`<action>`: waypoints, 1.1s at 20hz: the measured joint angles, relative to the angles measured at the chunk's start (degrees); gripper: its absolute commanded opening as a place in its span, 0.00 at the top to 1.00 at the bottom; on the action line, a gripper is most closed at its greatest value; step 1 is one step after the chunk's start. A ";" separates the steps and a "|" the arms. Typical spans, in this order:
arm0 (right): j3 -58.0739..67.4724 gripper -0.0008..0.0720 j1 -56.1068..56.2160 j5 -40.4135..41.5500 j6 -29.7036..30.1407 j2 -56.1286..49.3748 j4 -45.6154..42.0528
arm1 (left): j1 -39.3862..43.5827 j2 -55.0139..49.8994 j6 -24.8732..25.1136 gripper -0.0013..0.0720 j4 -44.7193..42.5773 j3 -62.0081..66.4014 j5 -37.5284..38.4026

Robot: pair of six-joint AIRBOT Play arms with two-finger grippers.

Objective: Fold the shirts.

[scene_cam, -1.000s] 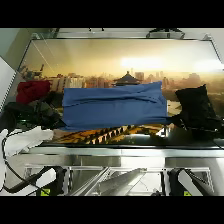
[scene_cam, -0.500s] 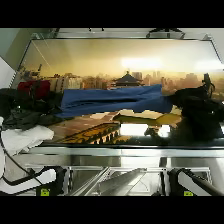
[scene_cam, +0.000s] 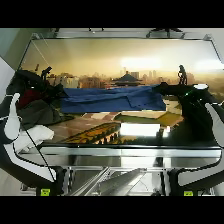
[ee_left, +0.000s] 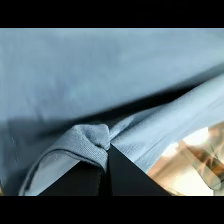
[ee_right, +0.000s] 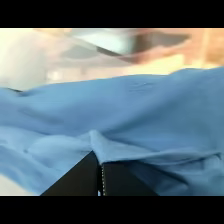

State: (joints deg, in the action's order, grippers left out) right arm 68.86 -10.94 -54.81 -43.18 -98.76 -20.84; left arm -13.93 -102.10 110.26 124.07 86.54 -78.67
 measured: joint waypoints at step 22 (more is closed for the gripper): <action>8.48 0.82 -1.40 -7.91 -10.21 -9.03 -16.65 | 10.78 -7.19 -11.58 0.28 -8.35 27.36 -6.64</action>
State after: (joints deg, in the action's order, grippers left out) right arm 77.34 -12.34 -62.72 -53.39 -107.79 -37.50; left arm -3.16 -109.30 98.67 115.72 113.91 -85.32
